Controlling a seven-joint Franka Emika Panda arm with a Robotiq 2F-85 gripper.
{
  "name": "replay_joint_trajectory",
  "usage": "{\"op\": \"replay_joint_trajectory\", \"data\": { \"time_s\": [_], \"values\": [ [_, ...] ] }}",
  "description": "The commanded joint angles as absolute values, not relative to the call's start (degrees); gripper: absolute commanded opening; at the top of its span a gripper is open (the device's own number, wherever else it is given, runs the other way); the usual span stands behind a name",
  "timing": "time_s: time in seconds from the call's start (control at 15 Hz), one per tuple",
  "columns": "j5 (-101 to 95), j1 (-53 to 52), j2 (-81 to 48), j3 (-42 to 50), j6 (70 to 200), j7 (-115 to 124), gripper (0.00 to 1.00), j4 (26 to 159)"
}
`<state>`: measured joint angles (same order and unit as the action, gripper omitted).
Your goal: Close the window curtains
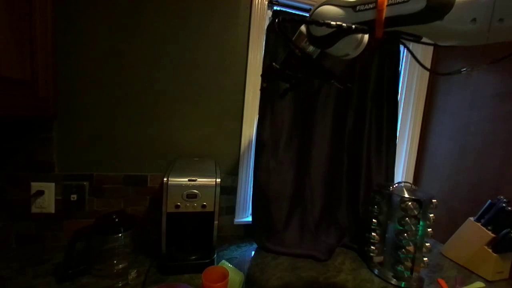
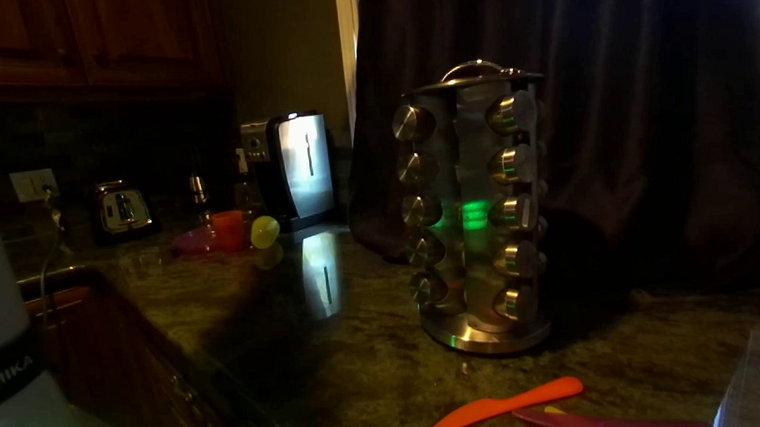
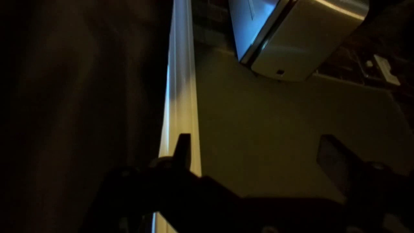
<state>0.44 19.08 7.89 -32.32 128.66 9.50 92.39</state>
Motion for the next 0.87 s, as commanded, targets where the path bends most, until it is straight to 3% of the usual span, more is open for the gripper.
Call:
{"op": "replay_joint_trajectory", "data": {
  "time_s": [0.0,0.2,0.27,0.4,0.47,0.8],
  "values": [
    [6.21,20.07,19.50,-26.93,114.06,7.04,1.00,98.67],
    [5.34,19.97,25.34,-22.62,99.86,7.78,1.00,100.18],
    [1.23,11.92,25.39,-15.88,95.00,10.66,1.00,99.99],
    [2.52,9.70,27.04,-12.49,86.29,12.55,1.00,99.84],
    [0.45,8.30,23.95,-12.86,90.82,11.82,1.00,97.40],
    [-0.17,5.51,23.76,-10.65,90.02,11.83,1.00,97.21]
  ]
}}
